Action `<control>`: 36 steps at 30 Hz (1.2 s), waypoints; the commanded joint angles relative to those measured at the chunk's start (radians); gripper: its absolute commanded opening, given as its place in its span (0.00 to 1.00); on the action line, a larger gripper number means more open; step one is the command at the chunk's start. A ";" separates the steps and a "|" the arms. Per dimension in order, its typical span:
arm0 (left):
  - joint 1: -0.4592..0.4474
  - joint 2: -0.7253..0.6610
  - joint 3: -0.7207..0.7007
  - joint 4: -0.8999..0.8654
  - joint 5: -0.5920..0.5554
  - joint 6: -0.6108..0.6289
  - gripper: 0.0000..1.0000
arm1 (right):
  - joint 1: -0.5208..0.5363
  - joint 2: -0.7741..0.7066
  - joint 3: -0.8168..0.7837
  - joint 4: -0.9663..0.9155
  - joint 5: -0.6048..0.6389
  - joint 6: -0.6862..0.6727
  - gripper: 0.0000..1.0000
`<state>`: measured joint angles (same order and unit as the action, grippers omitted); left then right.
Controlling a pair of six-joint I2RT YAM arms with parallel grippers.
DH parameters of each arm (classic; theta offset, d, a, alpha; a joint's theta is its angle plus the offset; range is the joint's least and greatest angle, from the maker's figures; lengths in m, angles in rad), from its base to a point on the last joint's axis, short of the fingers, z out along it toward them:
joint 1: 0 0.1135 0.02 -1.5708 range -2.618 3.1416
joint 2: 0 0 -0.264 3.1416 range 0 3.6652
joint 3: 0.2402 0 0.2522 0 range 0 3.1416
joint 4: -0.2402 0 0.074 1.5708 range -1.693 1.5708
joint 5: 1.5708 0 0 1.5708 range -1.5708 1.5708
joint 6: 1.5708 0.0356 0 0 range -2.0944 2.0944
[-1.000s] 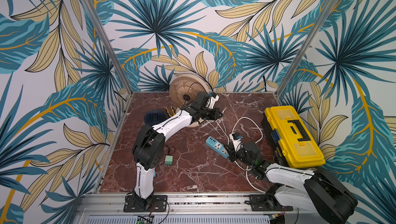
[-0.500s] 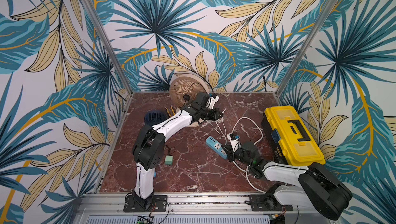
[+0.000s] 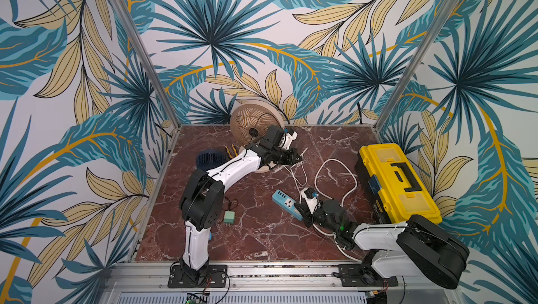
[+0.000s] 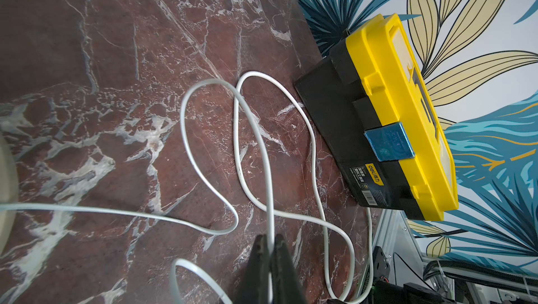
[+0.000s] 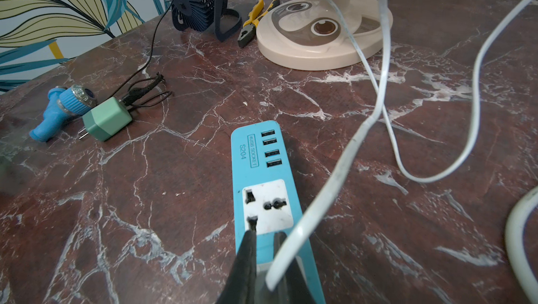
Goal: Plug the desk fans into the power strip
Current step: Insert the plug into the socket.
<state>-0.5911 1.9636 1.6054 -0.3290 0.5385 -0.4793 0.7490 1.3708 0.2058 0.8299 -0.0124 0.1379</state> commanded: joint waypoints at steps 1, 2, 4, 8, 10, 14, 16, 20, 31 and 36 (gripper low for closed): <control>0.006 0.004 0.001 -0.001 0.002 0.014 0.04 | 0.045 0.056 -0.030 -0.086 0.042 -0.023 0.00; 0.007 0.004 0.001 -0.004 0.002 0.014 0.06 | 0.048 0.064 -0.029 -0.081 0.059 -0.027 0.00; 0.010 0.004 0.002 -0.007 0.003 0.015 0.13 | 0.094 0.093 -0.035 -0.053 0.089 -0.029 0.00; 0.016 0.001 0.011 -0.024 0.004 0.020 0.31 | 0.117 0.152 -0.048 0.005 0.108 -0.019 0.00; 0.020 -0.002 0.014 -0.031 0.005 0.022 0.40 | 0.121 0.181 -0.050 0.028 0.115 -0.017 0.00; 0.026 -0.011 0.015 -0.042 0.005 0.028 0.51 | 0.122 0.211 -0.051 0.054 0.122 -0.014 0.00; 0.027 -0.019 0.013 -0.047 0.004 0.030 0.56 | 0.122 0.210 -0.049 0.049 0.126 -0.013 0.00; 0.033 -0.043 0.011 -0.070 0.003 0.034 0.64 | 0.124 0.201 -0.042 0.029 0.132 -0.010 0.15; 0.052 -0.185 -0.091 -0.106 -0.022 0.040 0.71 | 0.125 0.104 -0.007 -0.109 0.120 -0.017 0.31; 0.065 -0.282 -0.177 -0.101 -0.034 0.033 0.76 | 0.125 0.051 0.011 -0.163 0.105 -0.014 0.33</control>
<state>-0.5346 1.7245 1.4769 -0.4252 0.5198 -0.4534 0.8677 1.4414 0.2184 0.8074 0.1150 0.1196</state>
